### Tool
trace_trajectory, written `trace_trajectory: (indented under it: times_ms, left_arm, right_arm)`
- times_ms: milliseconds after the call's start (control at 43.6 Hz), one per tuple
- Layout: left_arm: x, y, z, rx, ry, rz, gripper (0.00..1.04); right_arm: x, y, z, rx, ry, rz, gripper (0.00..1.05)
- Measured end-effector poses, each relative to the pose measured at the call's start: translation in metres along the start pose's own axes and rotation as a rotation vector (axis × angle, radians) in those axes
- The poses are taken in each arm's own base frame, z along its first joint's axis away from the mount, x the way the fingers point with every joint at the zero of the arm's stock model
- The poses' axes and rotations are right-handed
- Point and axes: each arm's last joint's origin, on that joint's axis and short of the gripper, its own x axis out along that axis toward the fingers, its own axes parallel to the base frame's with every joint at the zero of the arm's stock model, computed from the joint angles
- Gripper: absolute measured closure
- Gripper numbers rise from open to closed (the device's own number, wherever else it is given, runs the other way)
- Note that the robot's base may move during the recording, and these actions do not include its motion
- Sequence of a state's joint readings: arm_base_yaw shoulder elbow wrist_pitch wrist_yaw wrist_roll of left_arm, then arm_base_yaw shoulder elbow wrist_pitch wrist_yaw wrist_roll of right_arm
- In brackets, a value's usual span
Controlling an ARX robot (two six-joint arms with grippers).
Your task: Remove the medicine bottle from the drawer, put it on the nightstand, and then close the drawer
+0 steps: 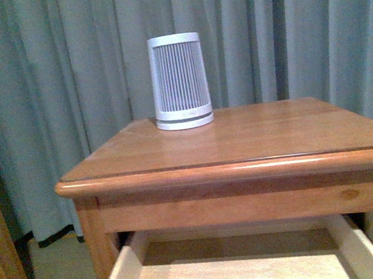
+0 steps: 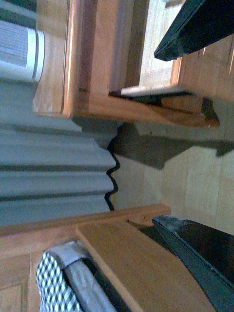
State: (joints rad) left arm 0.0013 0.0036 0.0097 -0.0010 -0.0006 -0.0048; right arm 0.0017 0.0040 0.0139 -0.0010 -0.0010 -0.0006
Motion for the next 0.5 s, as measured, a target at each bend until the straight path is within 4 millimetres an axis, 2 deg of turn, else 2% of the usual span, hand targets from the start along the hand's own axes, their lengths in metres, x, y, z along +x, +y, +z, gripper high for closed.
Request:
trace_trajectory:
  times_ms: [252,298,390,504]
  left_arm:
    - [0.000,0.000,0.000,0.000,0.001,0.000,0.07]
    - [0.000,0.000,0.000,0.000,0.001,0.000,0.07]
    - [0.000,0.000,0.000,0.000,0.001,-0.001,0.07]
    - [0.000,0.000,0.000,0.000,0.001,-0.001,0.07]
  right_arm:
    - [0.000,0.000,0.000,0.000,0.001,0.003,0.07]
    - [0.000,0.000,-0.001,0.012,0.018,-0.022,0.07]
    - [0.003,0.001,-0.007,0.054,0.183,-0.207,0.07]
    - [0.012,0.005,-0.004,0.073,0.213,-0.233,0.07]
